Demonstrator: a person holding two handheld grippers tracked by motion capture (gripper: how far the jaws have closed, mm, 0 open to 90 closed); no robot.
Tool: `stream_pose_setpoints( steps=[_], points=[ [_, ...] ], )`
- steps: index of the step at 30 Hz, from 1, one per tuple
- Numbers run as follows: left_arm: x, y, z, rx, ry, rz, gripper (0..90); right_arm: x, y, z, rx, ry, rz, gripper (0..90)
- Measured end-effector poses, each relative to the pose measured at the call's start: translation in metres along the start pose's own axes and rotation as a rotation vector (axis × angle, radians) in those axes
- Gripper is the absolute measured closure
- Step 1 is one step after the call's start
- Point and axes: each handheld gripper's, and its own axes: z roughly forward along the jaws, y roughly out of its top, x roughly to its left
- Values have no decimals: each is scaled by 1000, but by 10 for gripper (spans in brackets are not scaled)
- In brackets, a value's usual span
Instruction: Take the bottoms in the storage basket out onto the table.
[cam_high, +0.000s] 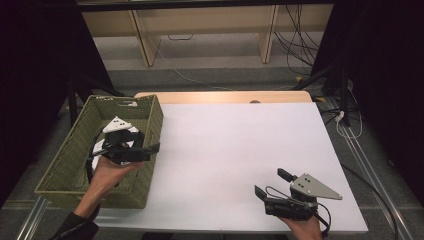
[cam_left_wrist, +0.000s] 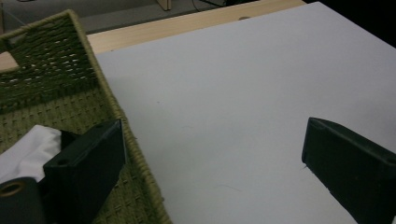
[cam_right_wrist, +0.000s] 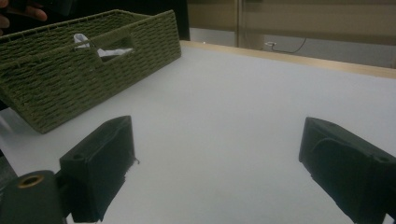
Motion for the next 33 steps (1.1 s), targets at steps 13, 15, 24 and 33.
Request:
stream_pose_setpoints(
  steps=[13, 15, 24, 33],
  points=[
    [50, 9, 2, 99, 107, -43, 67, 0, 0, 0, 9, -4, -7, 112],
    [66, 9, 4, 133, 151, -66, 67, 0, -1, 0, 14, -5, -5, 113],
    [96, 4, 15, 217, 219, -128, 67, 0, -1, 1, 22, 2, -11, 113],
    [118, -6, 33, 323, 237, -186, 71, 1, -2, 3, 37, 3, -10, 116]
  ],
)
